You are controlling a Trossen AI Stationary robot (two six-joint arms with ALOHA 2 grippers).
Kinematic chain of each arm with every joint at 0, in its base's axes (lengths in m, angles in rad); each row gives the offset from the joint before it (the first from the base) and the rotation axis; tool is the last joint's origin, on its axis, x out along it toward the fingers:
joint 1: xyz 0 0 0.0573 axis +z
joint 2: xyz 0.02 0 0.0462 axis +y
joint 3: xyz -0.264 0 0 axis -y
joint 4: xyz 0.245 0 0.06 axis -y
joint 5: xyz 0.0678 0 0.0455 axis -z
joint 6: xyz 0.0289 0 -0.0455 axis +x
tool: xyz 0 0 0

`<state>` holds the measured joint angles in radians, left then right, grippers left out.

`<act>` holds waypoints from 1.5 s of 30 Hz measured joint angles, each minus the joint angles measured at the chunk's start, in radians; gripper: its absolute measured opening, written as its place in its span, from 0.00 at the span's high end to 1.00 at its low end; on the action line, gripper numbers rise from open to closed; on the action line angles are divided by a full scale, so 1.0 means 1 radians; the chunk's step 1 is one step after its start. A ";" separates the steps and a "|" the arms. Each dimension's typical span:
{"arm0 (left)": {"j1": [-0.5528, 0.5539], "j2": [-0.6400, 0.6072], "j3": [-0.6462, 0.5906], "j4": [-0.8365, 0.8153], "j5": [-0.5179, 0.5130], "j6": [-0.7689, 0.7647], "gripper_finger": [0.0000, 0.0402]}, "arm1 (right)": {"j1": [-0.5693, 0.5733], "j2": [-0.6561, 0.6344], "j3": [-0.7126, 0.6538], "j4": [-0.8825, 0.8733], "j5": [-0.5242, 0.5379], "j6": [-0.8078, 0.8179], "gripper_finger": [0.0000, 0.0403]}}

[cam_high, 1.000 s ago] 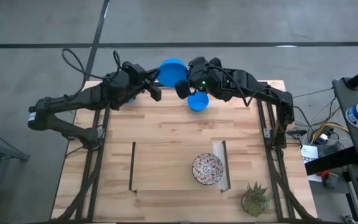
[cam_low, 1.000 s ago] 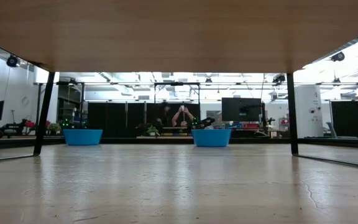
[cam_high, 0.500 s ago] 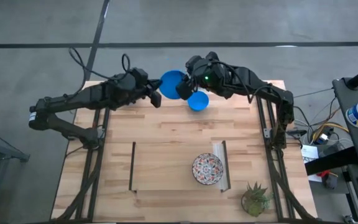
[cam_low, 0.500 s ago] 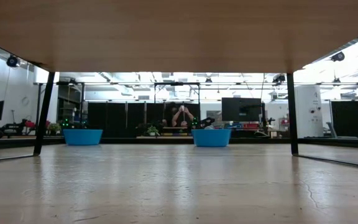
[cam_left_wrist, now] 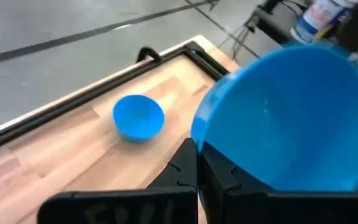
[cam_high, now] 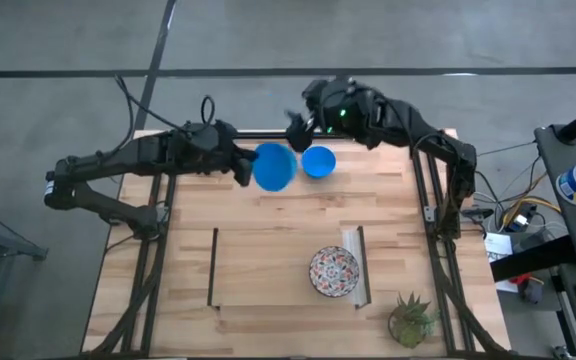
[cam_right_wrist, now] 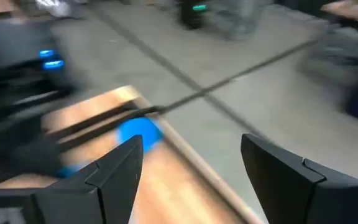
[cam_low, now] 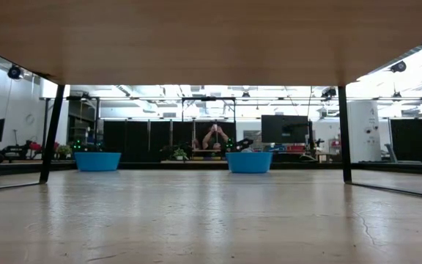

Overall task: Pick & Place Mini bowls
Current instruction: Put the right blue bowl on the shelf

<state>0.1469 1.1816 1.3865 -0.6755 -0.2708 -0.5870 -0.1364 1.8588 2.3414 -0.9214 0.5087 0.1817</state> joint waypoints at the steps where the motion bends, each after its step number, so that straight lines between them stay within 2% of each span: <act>1: 0.001 0.001 0.000 0.005 0.003 -0.007 1.00 | 0.005 0.003 -0.002 0.011 -0.023 0.002 0.33; 3: 0.001 0.002 0.000 -0.021 0.044 -0.019 1.00 | 0.012 0.005 -0.005 0.033 -0.040 -0.003 0.31; 10: 0.002 0.002 0.000 -0.198 0.324 -0.048 1.00 | -0.004 -0.020 -0.002 0.041 -0.030 -0.006 0.27; 13: -0.027 0.008 0.000 -0.249 0.388 -0.053 1.00 | -0.003 -0.018 -0.005 0.035 -0.036 -0.006 0.27; 22: -0.200 0.045 0.000 -0.293 0.391 -0.065 1.00 | -0.008 -0.015 -0.005 0.035 -0.036 -0.006 0.29; 27: -0.284 0.092 0.000 -0.368 0.386 -0.040 1.00 | -0.009 -0.015 -0.005 0.028 -0.035 -0.001 0.28; 36: -0.332 0.194 0.033 -0.473 0.435 -0.032 1.00 | -0.009 -0.014 -0.005 0.024 -0.037 0.002 0.29; 41: -0.356 0.268 0.086 -0.570 0.411 0.009 1.00 | -0.009 -0.014 -0.005 0.019 -0.037 0.001 0.29; 45: -0.357 0.303 0.132 -0.573 0.409 0.039 1.00 | -0.009 -0.014 -0.005 0.011 -0.037 -0.002 0.30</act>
<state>-0.2096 1.4842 1.5185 -1.2483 0.1381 -0.5482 -0.1452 1.8450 2.3363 -0.9105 0.4717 0.1799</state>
